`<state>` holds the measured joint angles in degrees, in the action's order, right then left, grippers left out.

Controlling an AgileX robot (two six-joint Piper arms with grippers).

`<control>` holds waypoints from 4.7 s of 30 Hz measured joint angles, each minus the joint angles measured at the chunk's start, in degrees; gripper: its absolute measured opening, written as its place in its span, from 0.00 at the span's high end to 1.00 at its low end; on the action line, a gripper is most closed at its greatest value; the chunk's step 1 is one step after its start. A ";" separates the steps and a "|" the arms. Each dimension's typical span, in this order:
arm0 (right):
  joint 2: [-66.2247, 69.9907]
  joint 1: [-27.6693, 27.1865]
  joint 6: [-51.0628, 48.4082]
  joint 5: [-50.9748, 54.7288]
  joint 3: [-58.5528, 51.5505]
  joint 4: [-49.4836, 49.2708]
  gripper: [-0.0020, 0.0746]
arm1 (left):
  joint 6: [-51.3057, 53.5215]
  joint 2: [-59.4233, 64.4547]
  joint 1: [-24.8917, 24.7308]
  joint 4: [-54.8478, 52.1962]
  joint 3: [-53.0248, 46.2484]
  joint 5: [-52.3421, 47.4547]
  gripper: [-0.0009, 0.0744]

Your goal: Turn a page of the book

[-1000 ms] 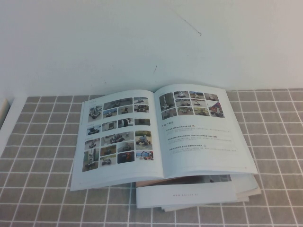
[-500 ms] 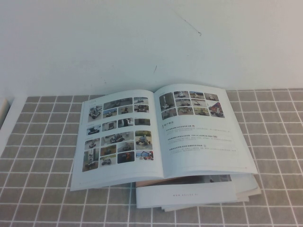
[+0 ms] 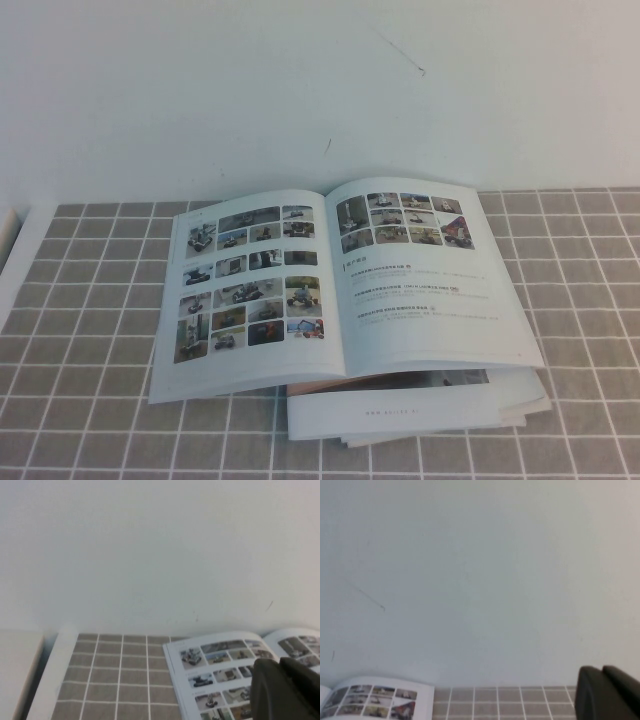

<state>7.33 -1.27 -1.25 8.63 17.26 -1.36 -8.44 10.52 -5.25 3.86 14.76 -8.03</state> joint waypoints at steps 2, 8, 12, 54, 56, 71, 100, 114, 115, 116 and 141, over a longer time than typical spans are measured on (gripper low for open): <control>4.27 0.00 0.00 3.04 3.21 0.00 0.98 | 0.54 5.54 0.00 0.00 3.37 -1.85 0.99; 18.25 0.00 -3.78 12.62 11.82 -0.68 0.98 | 4.35 24.25 0.00 0.25 13.07 -6.43 0.99; 28.61 0.00 -12.68 17.84 17.36 -4.07 0.98 | 8.44 36.84 0.00 2.53 20.24 -12.52 0.99; 104.64 0.84 -84.66 31.04 46.35 -78.45 0.30 | 58.79 108.22 -7.78 52.68 60.67 -16.83 0.99; 106.47 0.98 -84.55 31.04 46.85 -78.56 0.30 | 58.79 108.22 -7.78 52.68 60.67 -16.83 0.99; 110.91 1.01 -82.67 32.55 47.45 -79.90 0.29 | 60.24 108.22 -7.78 52.78 60.67 -16.83 0.99; 114.69 1.01 -80.34 49.93 53.62 -83.36 0.29 | 60.46 108.22 -7.78 53.09 60.67 -16.83 0.99; 112.89 1.10 -71.51 57.90 63.03 -82.88 0.29 | 60.59 108.34 -7.78 53.28 60.67 -16.83 0.99; 112.65 1.35 -70.89 57.89 63.46 -82.76 0.29 | 60.59 108.34 -7.78 53.43 60.67 -16.83 0.99; 112.55 1.62 -70.44 57.89 63.92 -82.63 0.29 | 60.64 108.34 -7.78 53.55 60.67 -16.83 0.99; 112.42 11.17 -67.18 58.79 74.19 -77.61 0.29 | 72.43 81.42 -20.03 29.27 62.52 -32.10 0.99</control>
<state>119.74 9.90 -68.43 67.43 91.45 -78.96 64.00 91.94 -25.28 33.13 77.28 -40.13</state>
